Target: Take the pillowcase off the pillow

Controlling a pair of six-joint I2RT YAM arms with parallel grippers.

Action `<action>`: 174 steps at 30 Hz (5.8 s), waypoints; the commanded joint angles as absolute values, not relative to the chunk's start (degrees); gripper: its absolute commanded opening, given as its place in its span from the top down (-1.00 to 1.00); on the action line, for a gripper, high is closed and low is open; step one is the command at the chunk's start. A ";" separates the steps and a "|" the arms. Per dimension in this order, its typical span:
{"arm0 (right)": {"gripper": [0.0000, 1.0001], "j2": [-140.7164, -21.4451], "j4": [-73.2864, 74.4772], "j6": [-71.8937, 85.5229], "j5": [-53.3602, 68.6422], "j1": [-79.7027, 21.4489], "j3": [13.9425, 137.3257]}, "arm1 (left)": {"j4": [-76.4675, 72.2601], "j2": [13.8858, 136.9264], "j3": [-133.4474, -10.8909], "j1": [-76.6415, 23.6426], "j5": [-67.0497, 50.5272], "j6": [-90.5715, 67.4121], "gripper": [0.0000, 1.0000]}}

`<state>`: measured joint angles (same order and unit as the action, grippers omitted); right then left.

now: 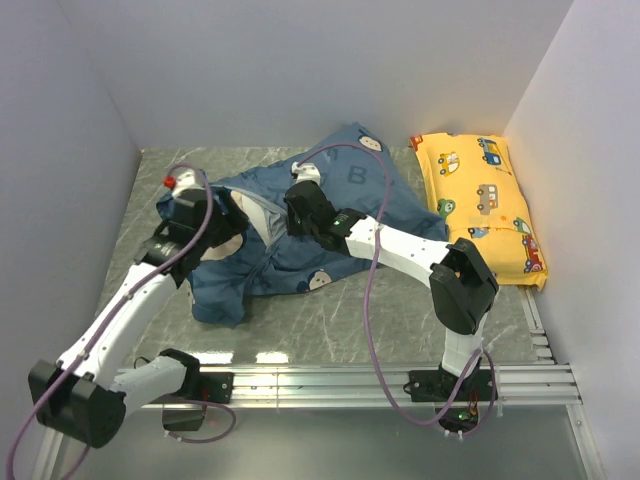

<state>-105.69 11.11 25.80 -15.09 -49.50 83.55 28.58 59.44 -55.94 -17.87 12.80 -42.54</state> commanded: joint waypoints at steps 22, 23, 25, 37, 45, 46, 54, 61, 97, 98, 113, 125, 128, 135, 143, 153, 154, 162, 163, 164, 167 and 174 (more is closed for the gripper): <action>1.00 -107.49 11.87 31.11 -6.86 -38.94 79.63 | 36.65 66.54 -60.03 -26.20 30.50 -45.97 0.97; 1.00 -107.40 11.78 31.72 -6.94 -37.72 79.37 | 37.17 65.49 -59.59 -25.67 30.50 -45.71 0.99; 1.00 -107.05 11.60 32.43 -6.86 -36.57 78.32 | 38.58 62.77 -58.54 -22.79 30.24 -45.62 0.99; 1.00 -101.34 1.15 38.06 -0.45 -31.64 66.36 | 26.47 57.37 -39.30 2.90 1.60 -43.15 0.99; 0.89 -97.82 6.49 30.77 -3.60 -36.47 70.83 | 17.14 60.73 -32.43 2.11 -2.72 -46.14 0.99; 0.78 -97.56 7.11 30.24 -3.17 -36.74 71.71 | 16.88 60.38 -32.26 2.02 -2.72 -46.23 0.99; 0.02 -97.82 16.51 26.28 -2.29 -38.58 81.90 | 15.56 56.52 -30.06 1.85 -3.95 -46.93 0.99; -0.07 -95.63 21.35 24.44 -5.10 -41.83 89.02 | 16.61 54.23 -31.37 1.67 -4.39 -46.93 0.99; -0.72 -125.41 31.19 12.92 -24.35 -61.79 111.26 | 17.40 51.50 -32.34 1.41 -4.48 -49.04 0.99; -0.73 -126.12 31.55 12.92 -23.30 -61.79 112.40 | 17.40 51.33 -32.34 1.41 -4.57 -49.04 0.99; 1.00 -123.26 31.67 22.58 -4.76 -47.21 114.19 | 25.39 53.17 -39.19 1.84 -1.15 -44.21 0.99; 1.00 -106.00 10.11 33.66 10.09 -38.05 90.44 | 19.70 58.18 -36.48 11.08 -10.01 -41.40 0.99; 1.00 -106.78 10.63 32.79 9.50 -40.16 92.63 | 18.37 57.31 -37.61 7.84 -12.38 -40.87 0.99; 1.00 -109.07 10.02 33.75 9.50 -42.28 95.62 | 25.22 56.43 -48.77 -1.21 -7.21 -38.59 0.69; 1.00 -109.51 12.13 32.87 5.89 -43.33 98.26 | 30.23 57.74 -55.98 -10.70 -0.19 -41.38 -0.22; 1.00 -110.65 13.71 32.61 3.17 -44.64 100.10 | 25.76 55.36 -46.41 -20.21 9.23 -57.04 -0.85; 1.00 -110.83 13.88 32.52 2.99 -44.91 100.72 | 25.23 56.33 -45.97 -20.21 9.05 -57.56 -0.85; 1.00 -112.14 15.82 31.64 0.71 -45.44 104.05 | 18.29 58.80 -36.66 -20.39 3.18 -61.08 0.17; 1.00 -112.67 16.17 31.38 0.09 -45.35 104.76 | 18.02 58.36 -35.43 -20.39 2.73 -61.17 0.43; 1.00 -113.02 16.95 30.94 0.09 -45.26 105.55 | 17.93 57.49 -33.33 -20.39 2.46 -61.61 0.80; 1.00 -114.26 18.54 30.24 -2.19 -45.18 108.80 | 18.37 55.56 -29.72 -20.39 1.41 -62.66 0.99; 1.00 -114.61 20.48 31.02 -2.11 -41.23 114.86 | 19.16 52.03 -24.61 -20.39 0.44 -63.98 0.99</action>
<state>-116.84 28.84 30.59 3.70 -46.35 107.57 10.11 52.18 -28.03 -20.18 2.68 -64.18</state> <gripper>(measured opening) 0.039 0.033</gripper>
